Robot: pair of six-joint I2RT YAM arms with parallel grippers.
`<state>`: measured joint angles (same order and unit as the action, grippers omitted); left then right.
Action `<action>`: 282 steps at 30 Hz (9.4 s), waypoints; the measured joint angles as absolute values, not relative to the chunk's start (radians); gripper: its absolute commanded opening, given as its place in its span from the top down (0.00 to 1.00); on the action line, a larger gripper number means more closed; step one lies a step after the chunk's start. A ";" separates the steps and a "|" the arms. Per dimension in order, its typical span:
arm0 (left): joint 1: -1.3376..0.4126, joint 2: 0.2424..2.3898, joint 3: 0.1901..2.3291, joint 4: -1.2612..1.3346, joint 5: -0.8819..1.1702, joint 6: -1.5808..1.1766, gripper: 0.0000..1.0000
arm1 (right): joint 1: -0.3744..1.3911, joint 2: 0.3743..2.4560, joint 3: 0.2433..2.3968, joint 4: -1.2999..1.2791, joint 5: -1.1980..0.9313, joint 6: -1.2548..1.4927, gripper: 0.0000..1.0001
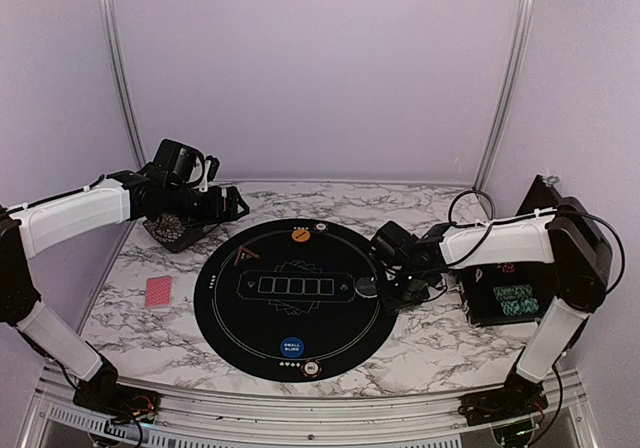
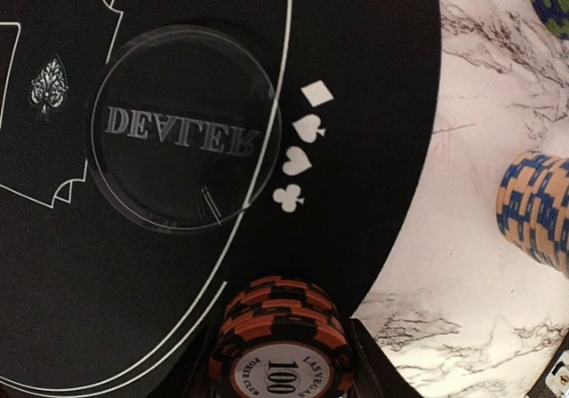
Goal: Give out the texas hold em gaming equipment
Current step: Place the poker chips pile in the dealer area, then pick up the pile of poker chips from the pile of poker chips, then place the poker chips pile in the small blind area.
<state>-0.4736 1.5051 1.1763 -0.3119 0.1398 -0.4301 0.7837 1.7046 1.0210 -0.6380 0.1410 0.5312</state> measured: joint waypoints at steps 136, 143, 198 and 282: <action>-0.472 1.560 1.265 -0.328 0.130 -0.450 0.01 | 0.492 1.612 1.053 -0.645 0.201 0.312 0.39; -0.472 1.560 1.265 -0.328 0.123 -0.449 0.01 | 0.492 1.631 1.053 -0.643 0.202 0.309 0.41; -0.472 1.560 1.265 -0.328 0.122 -0.450 0.01 | 0.490 1.665 1.071 -0.631 0.212 0.302 0.66; -0.398 1.464 1.116 -0.328 0.141 -0.464 0.01 | 1.276 1.997 1.564 -0.813 0.248 0.387 0.68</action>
